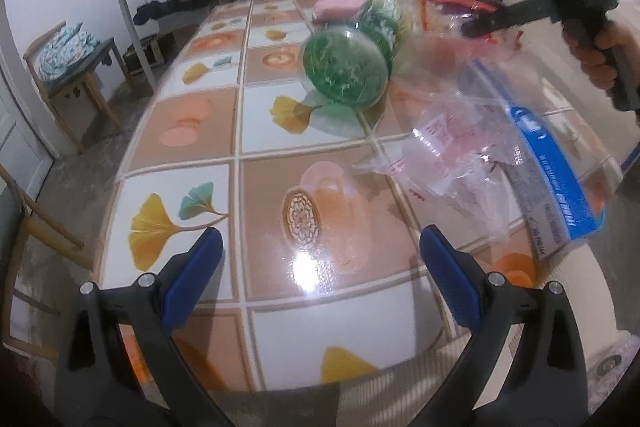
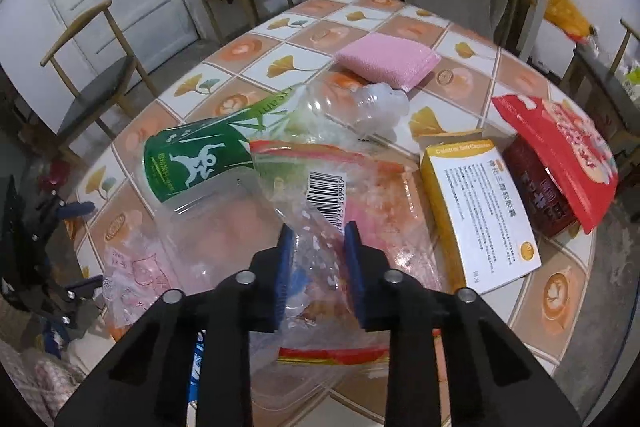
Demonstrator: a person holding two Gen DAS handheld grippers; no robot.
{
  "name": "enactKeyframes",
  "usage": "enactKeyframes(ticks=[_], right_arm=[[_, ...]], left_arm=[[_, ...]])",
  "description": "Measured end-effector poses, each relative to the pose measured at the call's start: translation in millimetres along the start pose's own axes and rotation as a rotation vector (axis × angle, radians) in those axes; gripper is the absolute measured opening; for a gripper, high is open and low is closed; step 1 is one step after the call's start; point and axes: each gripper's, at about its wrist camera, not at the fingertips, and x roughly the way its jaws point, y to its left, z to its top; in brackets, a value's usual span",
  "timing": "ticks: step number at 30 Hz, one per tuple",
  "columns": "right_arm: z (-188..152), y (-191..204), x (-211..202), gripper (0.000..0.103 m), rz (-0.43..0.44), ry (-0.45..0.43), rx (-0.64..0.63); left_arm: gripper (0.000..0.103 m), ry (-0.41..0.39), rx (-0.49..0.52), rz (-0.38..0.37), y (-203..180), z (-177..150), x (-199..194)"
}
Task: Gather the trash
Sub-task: 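Grasp the clear plastic bag with the right tool while the left tool grasps the pink-printed bag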
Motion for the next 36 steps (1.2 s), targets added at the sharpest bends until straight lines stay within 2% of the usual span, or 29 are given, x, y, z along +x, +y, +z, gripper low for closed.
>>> enactKeyframes(ticks=[4, 8, 14, 18, 20, 23, 29, 36], right_arm=[[1.1, 5.8, -10.3, 0.018, -0.032, -0.041, -0.030], [4.1, 9.6, -29.0, 0.015, -0.068, -0.110, -0.044], [0.4, 11.2, -64.9, 0.015, -0.067, -0.218, -0.007], [-10.6, 16.5, -82.9, 0.015, -0.036, -0.264, 0.016], [-18.1, 19.3, -86.0, 0.015, -0.020, -0.269, 0.028], [-30.3, 22.9, -86.8, 0.015, 0.002, -0.268, 0.045], [-47.6, 26.1, -80.6, 0.015, 0.040, -0.261, 0.089], [-57.2, 23.3, -78.6, 0.015, 0.058, -0.268, 0.126]], left_arm=[[0.095, -0.074, 0.007, -0.032, 1.9, 3.4, -19.1], [0.095, -0.126, 0.021, -0.115, -2.7, 12.7, -30.3], [0.094, -0.116, 0.135, -0.212, -30.6, 33.9, -14.5], [0.093, -0.084, 0.216, -0.232, -48.7, 40.9, 2.6], [0.076, -0.058, 0.251, -0.231, -54.8, 43.5, 12.3], [0.065, 0.001, 0.263, -0.242, -56.8, 46.2, 29.3], [0.052, 0.049, 0.279, -0.252, -56.2, 47.4, 41.2], [0.045, 0.068, 0.262, -0.234, -55.6, 45.2, 37.3]])
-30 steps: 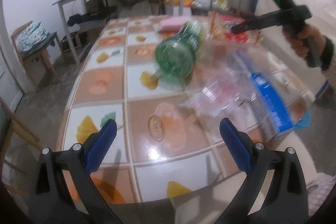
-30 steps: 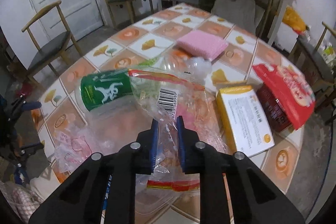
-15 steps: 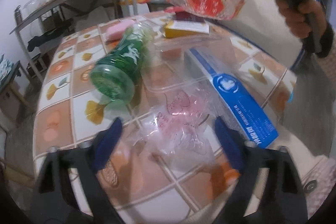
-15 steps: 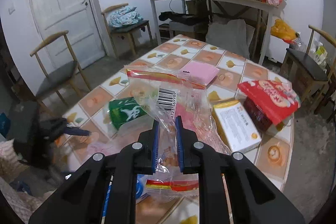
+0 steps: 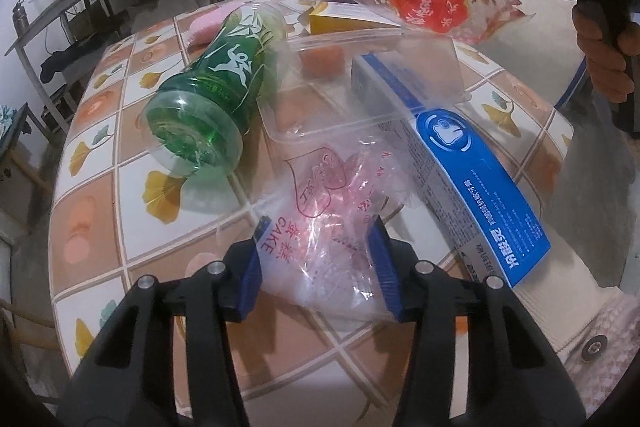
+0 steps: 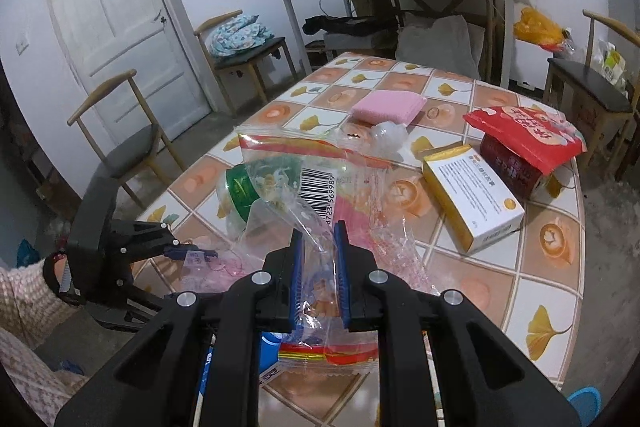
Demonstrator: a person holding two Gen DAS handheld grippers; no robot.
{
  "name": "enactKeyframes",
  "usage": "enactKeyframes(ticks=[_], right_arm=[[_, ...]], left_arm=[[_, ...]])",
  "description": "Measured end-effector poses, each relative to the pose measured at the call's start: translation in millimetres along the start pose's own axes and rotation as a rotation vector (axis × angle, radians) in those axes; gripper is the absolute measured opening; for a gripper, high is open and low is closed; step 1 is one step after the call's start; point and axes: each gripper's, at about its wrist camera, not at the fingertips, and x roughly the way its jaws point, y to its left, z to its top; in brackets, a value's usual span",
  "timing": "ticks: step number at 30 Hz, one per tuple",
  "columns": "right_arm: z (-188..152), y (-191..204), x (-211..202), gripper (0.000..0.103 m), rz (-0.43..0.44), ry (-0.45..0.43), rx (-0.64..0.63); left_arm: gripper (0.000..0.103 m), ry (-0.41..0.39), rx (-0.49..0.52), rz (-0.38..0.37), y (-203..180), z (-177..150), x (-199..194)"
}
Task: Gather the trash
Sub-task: 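Grasp the clear plastic bag with the right tool while the left tool grasps the pink-printed bag, then carry both plastic bags over the blue wastebasket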
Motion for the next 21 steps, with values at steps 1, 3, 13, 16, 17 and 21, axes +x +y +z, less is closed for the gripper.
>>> enactKeyframes(ticks=[1, 3, 13, 16, 17, 21], right_arm=[[-0.5, -0.7, -0.8, 0.015, 0.001, -0.003, 0.005], [-0.8, -1.7, -1.4, 0.015, 0.002, -0.007, 0.012], [-7.6, -3.3, -8.8, 0.015, 0.020, -0.036, 0.032], [-11.1, -3.7, -16.1, 0.015, 0.027, -0.055, 0.040], [-12.1, -3.9, -18.6, 0.015, 0.029, -0.061, 0.043], [-18.3, -6.6, -29.3, 0.015, 0.035, -0.086, 0.056]], left_arm=[[0.043, 0.004, -0.005, 0.002, -0.2, -1.2, -2.1], [0.042, 0.012, -0.018, 0.009, 0.7, -4.0, -6.4], [0.034, 0.032, -0.113, 0.029, 5.7, -17.7, -33.4], [0.032, 0.028, -0.143, 0.038, 6.0, -20.9, -44.4], [0.031, 0.024, -0.159, 0.043, 6.8, -21.8, -49.7], [0.029, 0.001, -0.202, 0.049, 7.9, -21.3, -66.1]])
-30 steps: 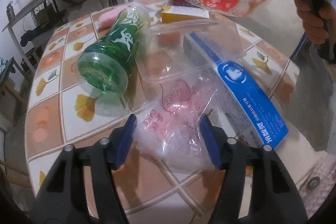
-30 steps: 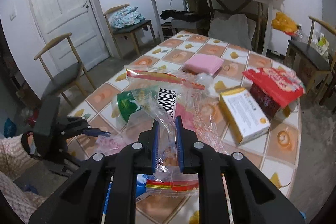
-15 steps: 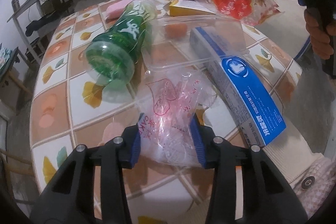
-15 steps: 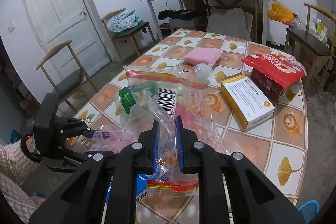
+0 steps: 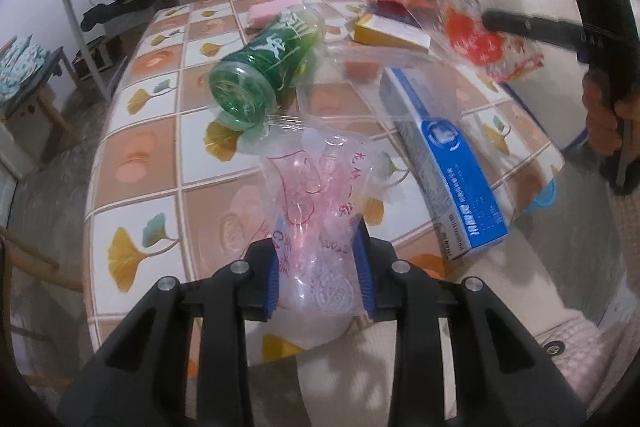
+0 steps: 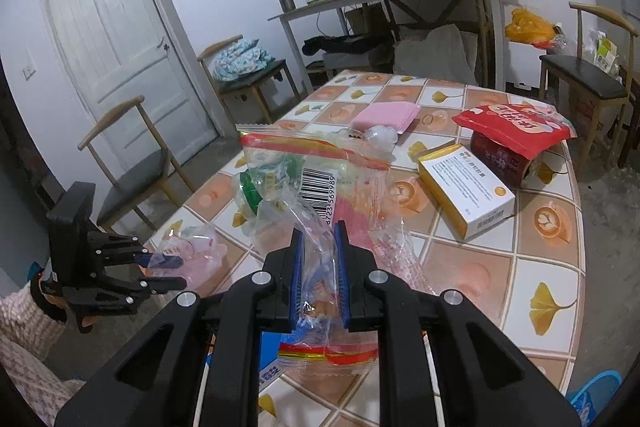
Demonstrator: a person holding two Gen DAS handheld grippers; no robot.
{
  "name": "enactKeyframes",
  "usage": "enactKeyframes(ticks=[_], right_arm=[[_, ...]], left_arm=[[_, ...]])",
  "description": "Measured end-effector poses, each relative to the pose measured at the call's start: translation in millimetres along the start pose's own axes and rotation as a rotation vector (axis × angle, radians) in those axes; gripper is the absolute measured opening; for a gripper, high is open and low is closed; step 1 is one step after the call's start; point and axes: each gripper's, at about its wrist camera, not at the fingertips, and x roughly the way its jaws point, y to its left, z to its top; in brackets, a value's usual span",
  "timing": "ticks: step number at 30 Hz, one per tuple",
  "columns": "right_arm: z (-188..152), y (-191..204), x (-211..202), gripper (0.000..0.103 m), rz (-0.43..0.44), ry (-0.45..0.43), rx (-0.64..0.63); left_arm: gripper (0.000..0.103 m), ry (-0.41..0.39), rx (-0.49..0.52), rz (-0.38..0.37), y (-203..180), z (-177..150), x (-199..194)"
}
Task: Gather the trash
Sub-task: 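Carry both plastic bags over the blue wastebasket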
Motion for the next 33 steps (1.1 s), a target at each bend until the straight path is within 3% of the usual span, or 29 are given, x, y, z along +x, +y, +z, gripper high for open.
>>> enactKeyframes(ticks=[8, 17, 20, 24, 28, 33], right_arm=[[-16.6, -16.2, -42.8, 0.015, -0.005, -0.085, 0.052], [-59.8, -61.8, -121.1, 0.015, -0.117, -0.209, 0.192], [-86.2, -90.5, -157.0, 0.015, -0.213, -0.247, 0.282], [-135.4, -135.5, -210.0, 0.015, -0.365, -0.298, 0.452], [-199.1, -184.7, -253.5, 0.015, -0.483, -0.336, 0.664], [-270.2, -247.1, -275.4, 0.015, -0.547, -0.344, 0.907]], left_arm=[[0.028, -0.082, 0.009, -0.043, -23.9, 21.7, -30.3], [0.028, -0.110, 0.139, -0.197, -106.8, 85.5, -20.2], [0.028, -0.075, 0.178, -0.265, -145.0, 111.3, -1.5], [0.028, 0.009, 0.279, -0.393, -227.7, 149.4, 39.0], [0.028, 0.164, 0.353, -0.517, -326.7, 177.2, 95.2], [0.029, 0.345, 0.421, -0.561, -445.8, 185.1, 177.5]])
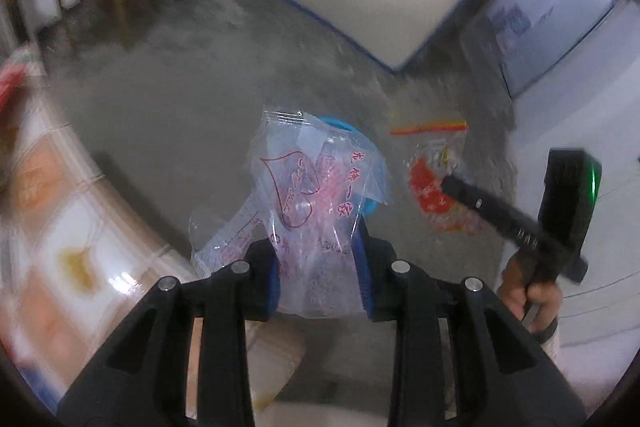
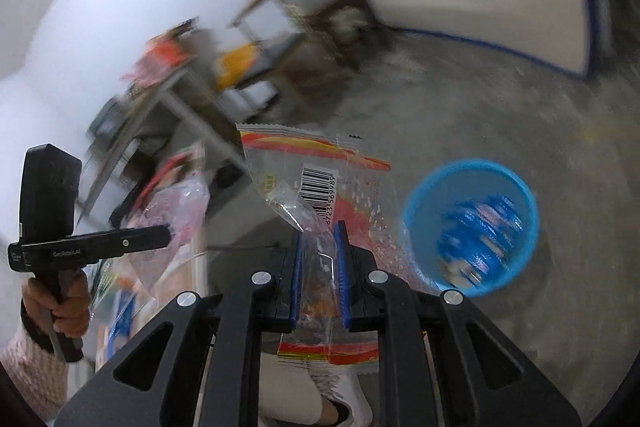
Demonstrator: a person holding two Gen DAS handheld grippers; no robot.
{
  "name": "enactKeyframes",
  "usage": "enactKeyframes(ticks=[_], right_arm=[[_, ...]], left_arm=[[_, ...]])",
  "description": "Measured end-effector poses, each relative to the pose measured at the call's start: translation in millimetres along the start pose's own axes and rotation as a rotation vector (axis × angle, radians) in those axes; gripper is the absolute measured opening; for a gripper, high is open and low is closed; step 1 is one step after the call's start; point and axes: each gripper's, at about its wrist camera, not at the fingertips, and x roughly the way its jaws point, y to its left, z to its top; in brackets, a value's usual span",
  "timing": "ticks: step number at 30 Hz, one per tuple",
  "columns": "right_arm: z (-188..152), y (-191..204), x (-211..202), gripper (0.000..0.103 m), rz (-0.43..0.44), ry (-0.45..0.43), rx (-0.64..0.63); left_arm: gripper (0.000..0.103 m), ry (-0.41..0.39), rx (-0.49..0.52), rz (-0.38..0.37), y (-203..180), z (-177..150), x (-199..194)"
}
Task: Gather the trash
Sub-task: 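Carry both plastic bags over the blue wastebasket, then open both tools to drop the plastic bags into the wastebasket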
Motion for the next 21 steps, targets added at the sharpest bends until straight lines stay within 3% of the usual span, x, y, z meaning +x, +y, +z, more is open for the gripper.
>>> enactKeyframes(ticks=[6, 10, 12, 14, 16, 17, 18, 21], right_arm=[[9.3, -93.4, 55.4, 0.015, -0.082, 0.071, 0.198], [16.8, -130.6, 89.7, 0.015, -0.106, 0.091, 0.288], [22.6, -143.1, 104.6, 0.018, -0.124, 0.090, 0.305], [26.0, -151.7, 117.8, 0.021, -0.153, 0.093, 0.301], [32.6, -161.8, 135.5, 0.032, -0.173, 0.111, 0.301], [33.9, -164.7, 142.4, 0.042, -0.183, 0.123, 0.299], [34.2, -167.6, 150.3, 0.049, -0.199, 0.135, 0.295], [36.4, -174.3, 164.4, 0.051, -0.227, 0.152, 0.284]], left_arm=[[0.030, 0.194, -0.072, -0.045, -21.6, 46.8, 137.2], [0.030, 0.267, -0.158, -0.028, -15.5, 60.2, 200.7], [0.036, 0.272, -0.192, -0.016, -9.5, 66.7, 225.9], [0.056, 0.259, -0.217, -0.012, -5.9, 73.8, 238.4], [0.065, 0.235, -0.232, 0.015, -3.9, 78.7, 245.9], [0.071, 0.220, -0.243, 0.029, -1.9, 81.4, 249.5], [0.074, 0.218, -0.247, 0.035, -2.4, 83.1, 252.0], [0.078, 0.227, -0.257, 0.050, 2.8, 85.0, 252.1]])
